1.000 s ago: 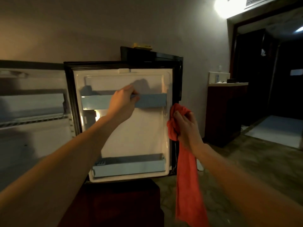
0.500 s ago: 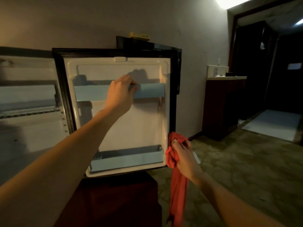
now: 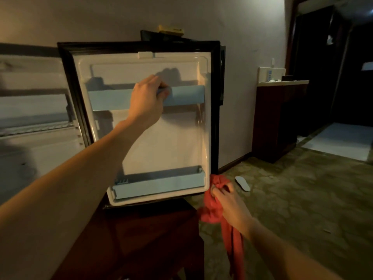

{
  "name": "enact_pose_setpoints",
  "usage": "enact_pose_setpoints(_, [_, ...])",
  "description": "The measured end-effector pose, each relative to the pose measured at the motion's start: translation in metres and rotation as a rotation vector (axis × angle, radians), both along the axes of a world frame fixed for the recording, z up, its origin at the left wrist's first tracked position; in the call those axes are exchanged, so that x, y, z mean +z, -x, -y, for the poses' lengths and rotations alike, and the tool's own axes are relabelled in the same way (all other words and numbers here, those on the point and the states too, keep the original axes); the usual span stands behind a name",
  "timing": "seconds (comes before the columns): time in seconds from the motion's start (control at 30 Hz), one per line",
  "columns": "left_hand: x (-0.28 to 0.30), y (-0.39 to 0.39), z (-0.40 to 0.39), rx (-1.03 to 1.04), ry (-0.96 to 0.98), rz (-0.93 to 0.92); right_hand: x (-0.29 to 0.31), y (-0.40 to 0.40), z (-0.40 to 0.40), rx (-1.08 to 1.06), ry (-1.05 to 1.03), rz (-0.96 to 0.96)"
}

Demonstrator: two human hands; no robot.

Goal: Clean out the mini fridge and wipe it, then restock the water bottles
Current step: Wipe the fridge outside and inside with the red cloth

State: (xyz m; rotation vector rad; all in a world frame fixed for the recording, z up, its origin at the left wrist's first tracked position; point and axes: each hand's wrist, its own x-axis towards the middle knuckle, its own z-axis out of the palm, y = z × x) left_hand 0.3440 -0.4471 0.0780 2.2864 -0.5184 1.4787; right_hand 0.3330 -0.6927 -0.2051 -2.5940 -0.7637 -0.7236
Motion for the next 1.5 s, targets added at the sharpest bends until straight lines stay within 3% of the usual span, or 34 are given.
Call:
enact_pose_setpoints(0.13, [0.000,-0.004,0.000,-0.006,0.003,0.008,-0.022,-0.004,0.001,-0.104,0.034,-0.116])
enact_pose_setpoints(0.37, [-0.001,-0.009,0.000,0.012,-0.019,0.022,0.001,-0.026,-0.003,-0.222,-0.039,-0.002])
enact_pose_setpoints(0.7, [-0.009,-0.008,-0.008,-0.021,-0.142,0.080,-0.016,-0.016,-0.022,-0.116,-0.054,-0.055])
enact_pose_setpoints(0.9, [-0.017,-0.006,-0.010,0.002,-0.170,0.146,-0.014,-0.011,-0.010,-0.228,-0.031,-0.078])
enact_pose_setpoints(1.1, [-0.040,0.010,-0.033,0.057,-0.410,0.206,-0.030,-0.014,-0.028,-0.113,-0.006,-0.191])
enact_pose_setpoints(1.2, [-0.078,0.029,-0.065,0.054,-0.619,0.084,-0.032,-0.017,-0.035,-0.080,-0.007,-0.204])
enact_pose_setpoints(1.3, [-0.112,0.039,-0.105,0.239,-0.876,-0.102,-0.026,-0.020,-0.044,-0.099,-0.029,-0.255])
enact_pose_setpoints(1.4, [-0.124,0.038,-0.132,0.317,-0.930,-0.209,-0.018,-0.022,-0.053,-0.142,-0.101,-0.292])
enact_pose_setpoints(1.5, [-0.129,0.036,-0.141,0.371,-0.977,-0.170,-0.014,-0.027,-0.057,-0.171,-0.193,-0.306])
